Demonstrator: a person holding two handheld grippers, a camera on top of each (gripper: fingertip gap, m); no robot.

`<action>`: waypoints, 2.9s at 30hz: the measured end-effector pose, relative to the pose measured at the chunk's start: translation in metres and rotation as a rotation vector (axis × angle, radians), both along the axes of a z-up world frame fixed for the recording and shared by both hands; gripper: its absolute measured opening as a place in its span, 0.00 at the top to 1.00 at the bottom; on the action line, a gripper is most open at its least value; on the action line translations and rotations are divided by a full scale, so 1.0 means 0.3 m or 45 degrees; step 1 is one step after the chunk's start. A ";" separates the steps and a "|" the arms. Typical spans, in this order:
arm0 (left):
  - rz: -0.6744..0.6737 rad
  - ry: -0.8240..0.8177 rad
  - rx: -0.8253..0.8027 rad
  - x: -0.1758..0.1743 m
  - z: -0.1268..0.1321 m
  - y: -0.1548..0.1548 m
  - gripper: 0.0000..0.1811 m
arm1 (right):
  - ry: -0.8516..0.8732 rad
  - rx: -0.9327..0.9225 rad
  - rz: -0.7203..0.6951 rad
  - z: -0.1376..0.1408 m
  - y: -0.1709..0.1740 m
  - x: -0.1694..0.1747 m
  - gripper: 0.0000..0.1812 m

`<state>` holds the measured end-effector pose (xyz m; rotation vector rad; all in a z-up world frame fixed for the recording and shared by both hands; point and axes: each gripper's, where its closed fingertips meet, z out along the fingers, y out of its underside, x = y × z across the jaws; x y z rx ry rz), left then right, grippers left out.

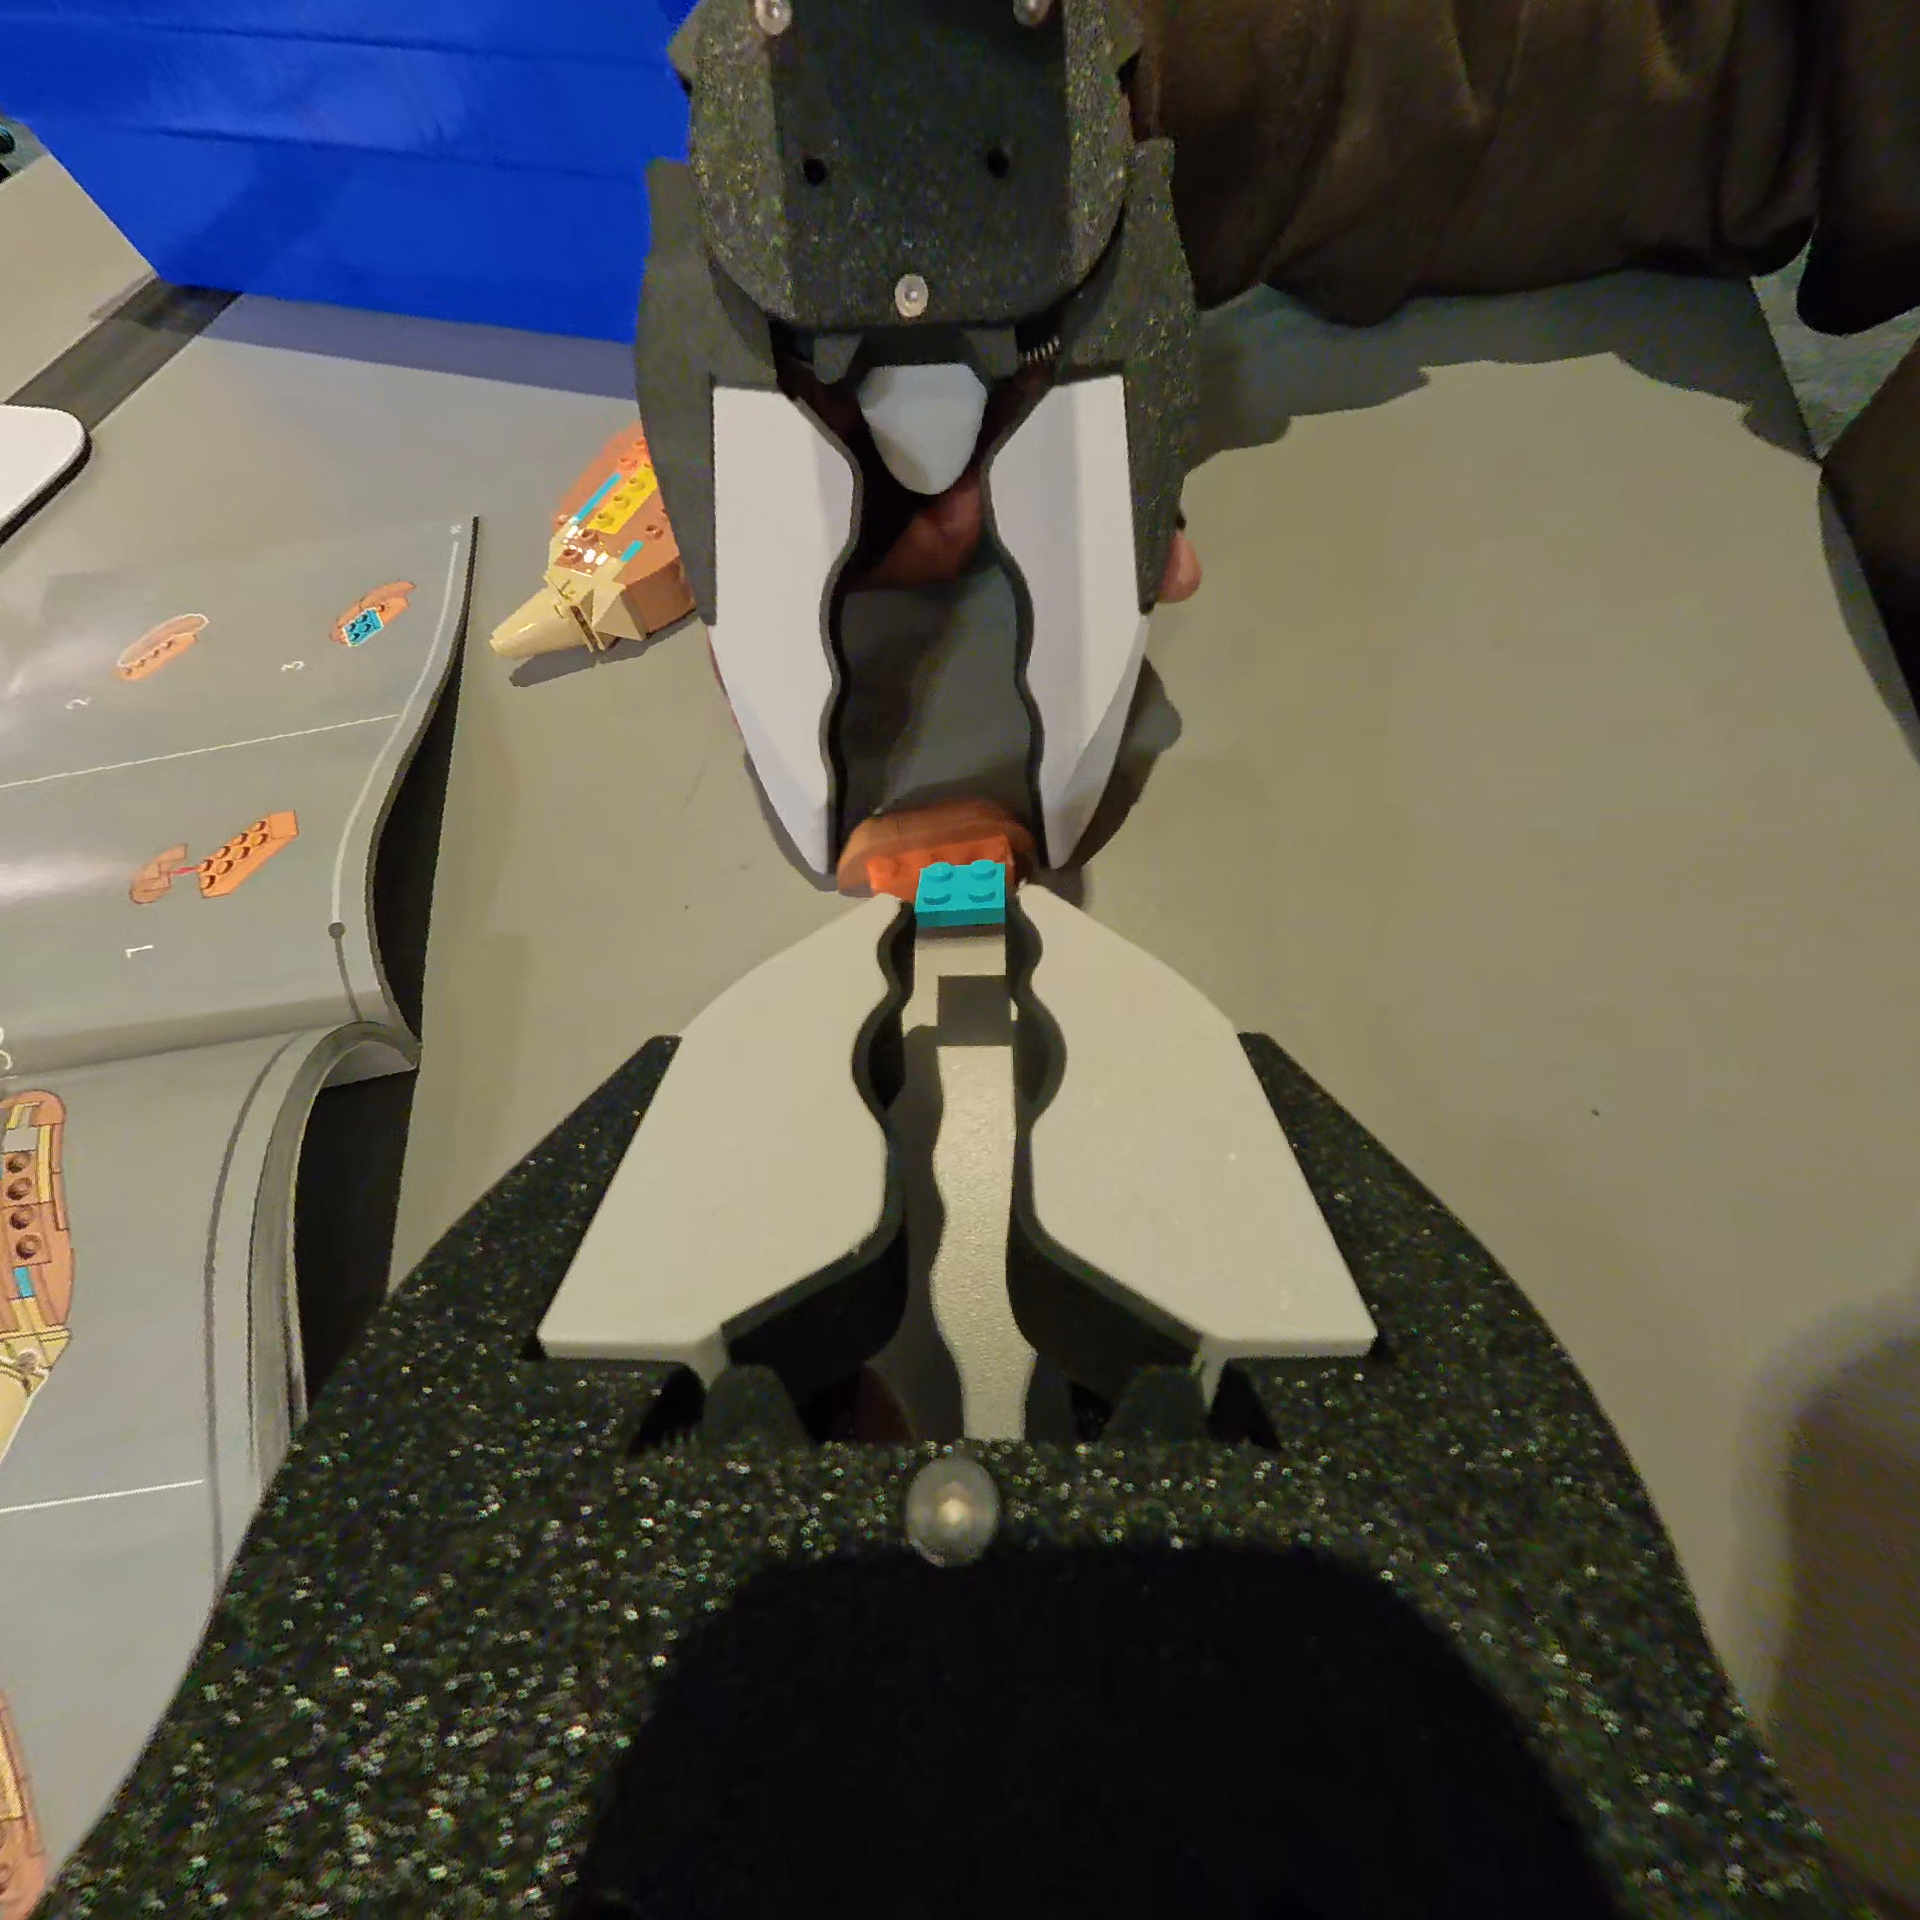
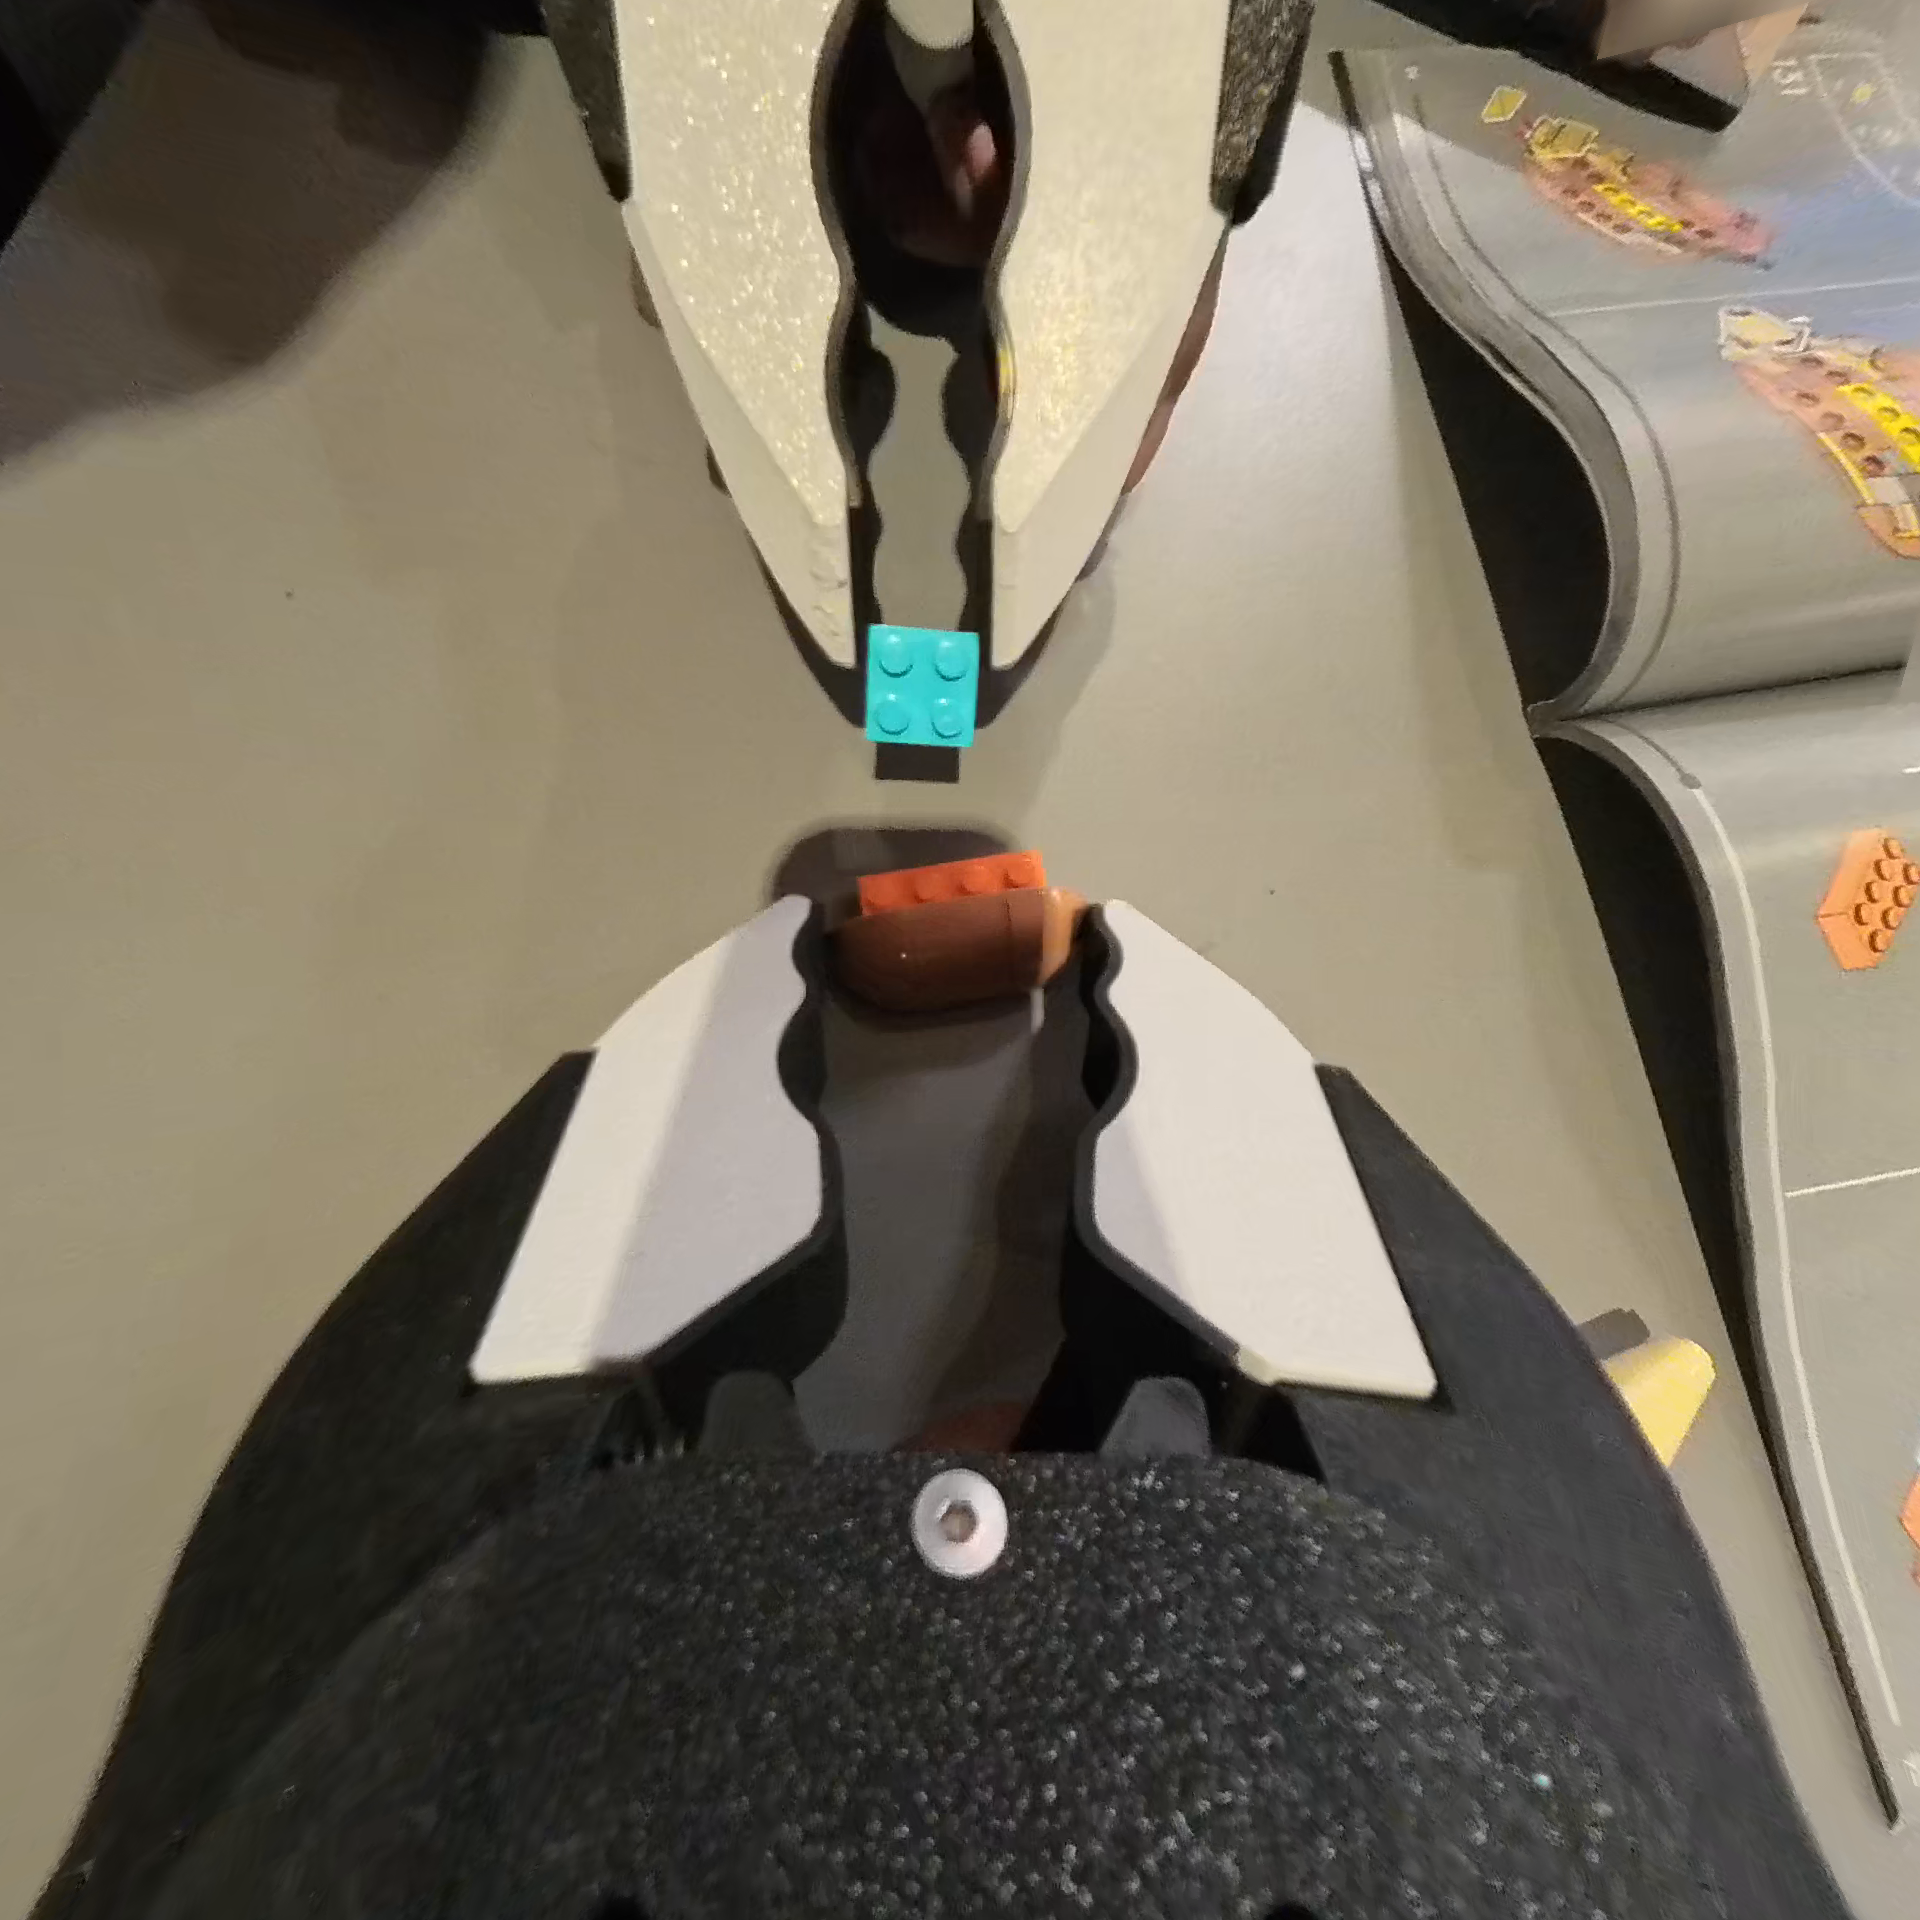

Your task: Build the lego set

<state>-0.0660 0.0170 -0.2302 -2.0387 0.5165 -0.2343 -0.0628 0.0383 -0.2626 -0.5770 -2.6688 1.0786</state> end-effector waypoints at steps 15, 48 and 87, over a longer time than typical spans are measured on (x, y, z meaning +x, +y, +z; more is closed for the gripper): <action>-0.090 -0.021 0.214 0.049 0.094 -0.003 0.91 | 0.118 -0.286 -0.271 0.109 -0.063 0.039 0.74; -0.109 0.077 0.136 0.077 0.063 0.002 0.91 | 0.168 -0.362 -0.328 0.136 -0.072 0.058 0.74; -0.088 0.100 0.141 0.072 0.064 0.007 0.91 | 0.158 -0.377 -0.341 0.139 -0.069 0.054 0.74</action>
